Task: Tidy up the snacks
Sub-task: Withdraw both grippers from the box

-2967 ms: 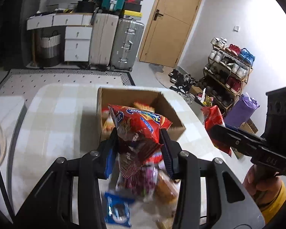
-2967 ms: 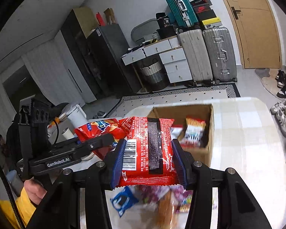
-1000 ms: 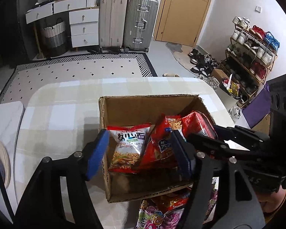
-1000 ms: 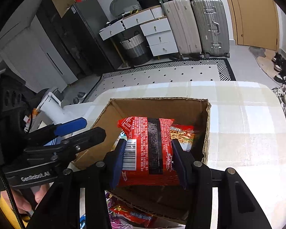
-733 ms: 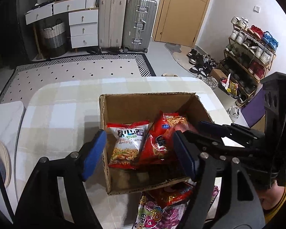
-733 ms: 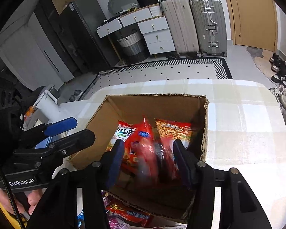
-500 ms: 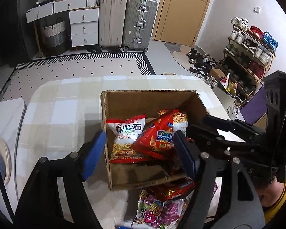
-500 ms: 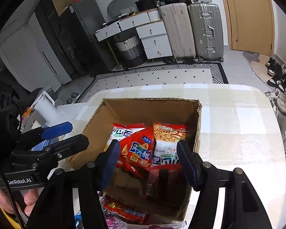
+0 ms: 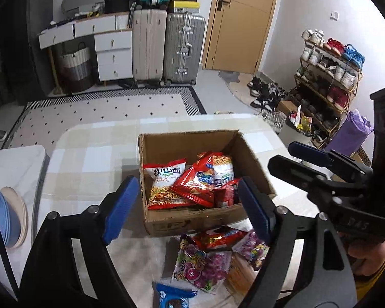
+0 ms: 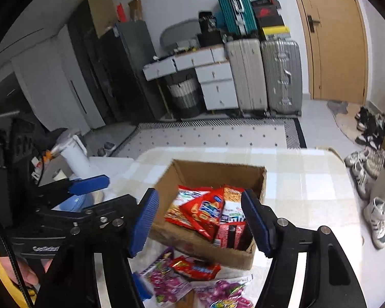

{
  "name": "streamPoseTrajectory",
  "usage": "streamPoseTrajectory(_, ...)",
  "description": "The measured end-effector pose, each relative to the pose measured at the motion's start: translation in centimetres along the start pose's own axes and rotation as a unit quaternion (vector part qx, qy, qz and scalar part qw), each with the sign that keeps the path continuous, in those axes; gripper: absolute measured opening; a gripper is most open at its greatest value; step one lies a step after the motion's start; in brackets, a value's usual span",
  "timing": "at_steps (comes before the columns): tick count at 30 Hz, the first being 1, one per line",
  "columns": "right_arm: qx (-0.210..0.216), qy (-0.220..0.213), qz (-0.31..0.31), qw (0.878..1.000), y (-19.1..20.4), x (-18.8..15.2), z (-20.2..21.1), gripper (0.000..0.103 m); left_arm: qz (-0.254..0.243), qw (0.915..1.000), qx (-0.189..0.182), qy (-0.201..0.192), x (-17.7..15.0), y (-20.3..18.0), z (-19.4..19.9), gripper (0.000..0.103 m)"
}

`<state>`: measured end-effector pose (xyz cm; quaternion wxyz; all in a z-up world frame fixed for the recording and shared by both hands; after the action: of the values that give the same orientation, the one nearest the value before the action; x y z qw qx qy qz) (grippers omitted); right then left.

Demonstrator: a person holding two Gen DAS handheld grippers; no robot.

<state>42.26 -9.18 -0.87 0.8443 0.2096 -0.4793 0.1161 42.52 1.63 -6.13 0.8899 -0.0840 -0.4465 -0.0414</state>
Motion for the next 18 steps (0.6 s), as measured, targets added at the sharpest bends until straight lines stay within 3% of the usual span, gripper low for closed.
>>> streamPoseTrajectory(4,0.006,-0.024,0.014,1.0,1.8,0.7,3.9,0.083,-0.004,0.9998,-0.001,-0.019,0.7,-1.2,3.8,0.08)
streamPoseTrajectory(9,0.013,-0.045,0.022,0.999,3.6,0.6,8.3,0.083,-0.013,0.9989,0.001,-0.044,1.3,-2.8,9.1,0.083)
streamPoseTrajectory(12,0.017,-0.061,0.028,0.998,5.0,0.1,11.3,0.09,-0.025,0.9977,0.002,-0.063,1.1,-3.4,12.3,0.086)
streamPoseTrajectory(18,0.02,-0.082,0.028,0.996,6.1,-2.8,16.0,0.091,-0.027,0.9942,0.011,-0.104,-1.2,-3.7,18.7,0.102)
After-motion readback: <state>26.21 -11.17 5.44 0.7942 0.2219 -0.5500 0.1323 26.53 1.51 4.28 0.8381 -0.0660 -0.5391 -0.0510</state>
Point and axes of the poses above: each gripper's, at about its wrist camera, not at the fingertips, and z roughly against the way its jaws point, y to its left, x to its top, the point moved 9 cm from there along -z, roughly the way its jaws point, and after that the axes turned 7 degrees about -y, right-handed, at the moved point
